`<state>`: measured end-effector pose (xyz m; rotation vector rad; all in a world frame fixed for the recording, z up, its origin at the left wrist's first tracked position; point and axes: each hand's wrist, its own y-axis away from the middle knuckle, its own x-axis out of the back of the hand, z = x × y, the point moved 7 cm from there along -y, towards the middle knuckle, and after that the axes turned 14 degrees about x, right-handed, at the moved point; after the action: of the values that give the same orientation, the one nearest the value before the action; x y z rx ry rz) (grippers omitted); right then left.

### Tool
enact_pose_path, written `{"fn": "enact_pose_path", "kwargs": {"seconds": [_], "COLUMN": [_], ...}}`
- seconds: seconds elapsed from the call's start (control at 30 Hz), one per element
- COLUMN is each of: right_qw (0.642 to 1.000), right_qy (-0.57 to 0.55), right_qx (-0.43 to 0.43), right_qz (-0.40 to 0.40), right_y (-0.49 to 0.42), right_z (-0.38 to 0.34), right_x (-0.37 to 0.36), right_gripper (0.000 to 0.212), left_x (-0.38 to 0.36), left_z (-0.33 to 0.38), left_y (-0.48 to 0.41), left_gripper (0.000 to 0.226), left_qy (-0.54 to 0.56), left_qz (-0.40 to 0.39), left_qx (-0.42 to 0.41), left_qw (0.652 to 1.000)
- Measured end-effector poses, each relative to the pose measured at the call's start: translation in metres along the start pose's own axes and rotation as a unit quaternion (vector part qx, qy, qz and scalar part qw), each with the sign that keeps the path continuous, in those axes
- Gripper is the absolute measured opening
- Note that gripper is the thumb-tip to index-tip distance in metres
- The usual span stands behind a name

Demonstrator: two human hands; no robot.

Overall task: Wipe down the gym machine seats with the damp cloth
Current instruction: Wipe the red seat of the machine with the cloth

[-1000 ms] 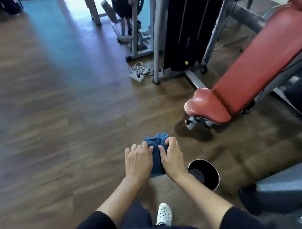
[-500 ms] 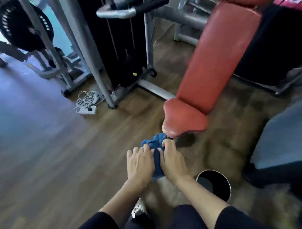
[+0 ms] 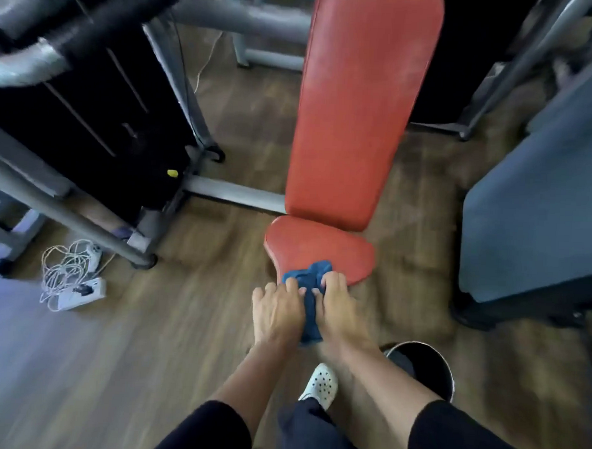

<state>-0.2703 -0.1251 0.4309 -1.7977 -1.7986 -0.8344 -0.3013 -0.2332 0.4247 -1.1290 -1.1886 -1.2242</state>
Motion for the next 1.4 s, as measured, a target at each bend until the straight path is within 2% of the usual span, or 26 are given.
{"fn": "enact_pose_path", "kwargs": {"seconds": [0.1, 0.27, 0.43, 0.53, 0.6, 0.7, 0.77, 0.83, 0.97, 1.07, 1.2, 1.4], "right_qw": [1.000, 0.999, 0.996, 0.990, 0.985, 0.982, 0.981, 0.976, 0.973, 0.976, 0.978, 0.976], "right_qy": [-0.007, -0.024, -0.046, -0.085, -0.106, -0.040, 0.033, 0.097, 0.190, 0.197, 0.190, 0.202], "right_qx": [-0.025, -0.005, -0.054, -0.096, -0.128, -0.163, -0.162, -0.154, -0.124, -0.094, -0.084, -0.084], "right_qz": [0.012, 0.034, 0.061, 0.053, 0.047, 0.091, 0.103, 0.119, 0.041, -0.006, -0.030, -0.005], "right_y": [-0.043, -0.106, -0.156, -0.168, -0.166, -0.160, -0.155, -0.153, -0.163, -0.175, -0.183, -0.183], "right_z": [0.023, 0.063, 0.126, 0.169, 0.191, 0.214, 0.222, 0.230, 0.250, 0.259, 0.271, 0.275], "right_x": [-0.010, -0.036, -0.072, -0.108, -0.128, -0.130, -0.120, -0.107, -0.104, -0.112, -0.128, -0.133], "right_gripper": [0.013, 0.013, 0.028, 0.037, 0.040, 0.033, 0.028, 0.028, 0.047, 0.060, 0.063, 0.057], "left_x": [-0.025, -0.080, -0.143, -0.201, -0.228, -0.242, -0.237, -0.226, -0.244, -0.270, -0.281, -0.289], "left_z": [0.011, 0.027, 0.042, 0.039, 0.033, 0.027, 0.028, 0.040, 0.078, 0.080, 0.072, 0.073], "left_y": [-0.045, -0.108, -0.161, -0.178, -0.180, -0.181, -0.180, -0.181, -0.180, -0.178, -0.193, -0.248], "left_gripper": [0.022, 0.018, 0.019, 0.025, 0.022, 0.018, 0.031, 0.047, 0.056, 0.060, 0.053, 0.049], "left_qy": [-0.025, -0.062, -0.041, -0.046, -0.038, 0.043, 0.111, 0.151, 0.097, 0.033, 0.021, 0.037], "left_qz": [-0.020, -0.081, -0.068, -0.159, -0.181, -0.149, -0.112, -0.074, -0.131, -0.158, -0.136, -0.097], "left_qx": [-0.016, -0.034, -0.055, -0.052, -0.048, 0.015, 0.059, 0.043, -0.104, -0.148, -0.167, -0.096], "left_qw": [0.999, 0.994, 0.995, 0.985, 0.981, 0.988, 0.986, 0.985, 0.981, 0.976, 0.976, 0.990]}}
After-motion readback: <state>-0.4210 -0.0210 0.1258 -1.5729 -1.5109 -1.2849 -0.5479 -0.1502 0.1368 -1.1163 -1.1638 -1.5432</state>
